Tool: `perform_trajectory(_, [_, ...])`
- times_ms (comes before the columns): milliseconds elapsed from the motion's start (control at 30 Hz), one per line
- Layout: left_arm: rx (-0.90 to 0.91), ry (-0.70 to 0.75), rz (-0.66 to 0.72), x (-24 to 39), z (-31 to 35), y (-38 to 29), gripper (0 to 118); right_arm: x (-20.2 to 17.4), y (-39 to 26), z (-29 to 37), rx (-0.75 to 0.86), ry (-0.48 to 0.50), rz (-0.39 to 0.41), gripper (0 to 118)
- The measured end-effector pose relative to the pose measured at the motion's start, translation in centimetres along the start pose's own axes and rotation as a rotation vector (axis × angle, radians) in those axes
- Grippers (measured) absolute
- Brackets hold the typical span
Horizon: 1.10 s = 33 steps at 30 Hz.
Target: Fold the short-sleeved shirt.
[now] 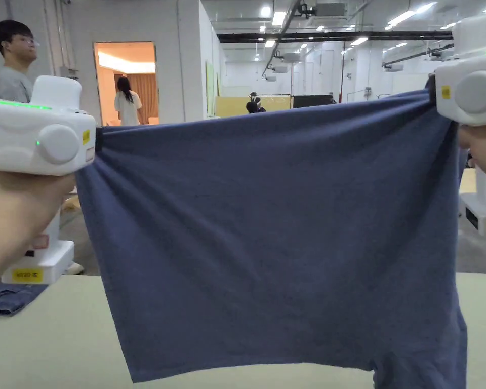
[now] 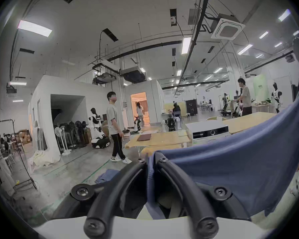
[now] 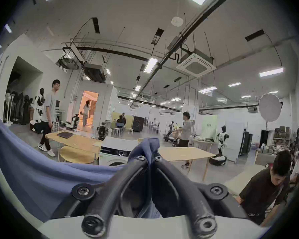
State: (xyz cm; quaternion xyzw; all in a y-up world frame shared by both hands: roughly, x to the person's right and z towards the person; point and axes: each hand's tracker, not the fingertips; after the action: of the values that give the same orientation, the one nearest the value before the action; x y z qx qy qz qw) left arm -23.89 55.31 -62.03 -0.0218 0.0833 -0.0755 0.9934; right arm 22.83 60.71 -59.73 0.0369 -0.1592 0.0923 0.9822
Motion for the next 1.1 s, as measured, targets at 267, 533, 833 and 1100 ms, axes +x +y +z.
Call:
perform_trajectory(267, [-0.057,-0.007,0.072,1.4,-3.3,-4.9,1,-1.2,-7.6,-4.7,-0.099,0.025,0.093,0])
perform_trajectory(533, [-0.218,-0.088,0.077,2.1,-2.5,-13.5,1,-1.5,-18.7,-1.6,-0.233,0.095,0.084,0])
perform_trajectory(833, [-0.277,-0.165,-0.043,2.7,5.6,-21.5,1,0.1,-26.7,8.8,-0.351,0.192,0.085,0])
perform_trajectory(1100, [-0.341,-0.251,0.045,-0.3,16.5,-27.8,1,4.6,-31.0,21.2,-0.402,0.242,0.012,0])
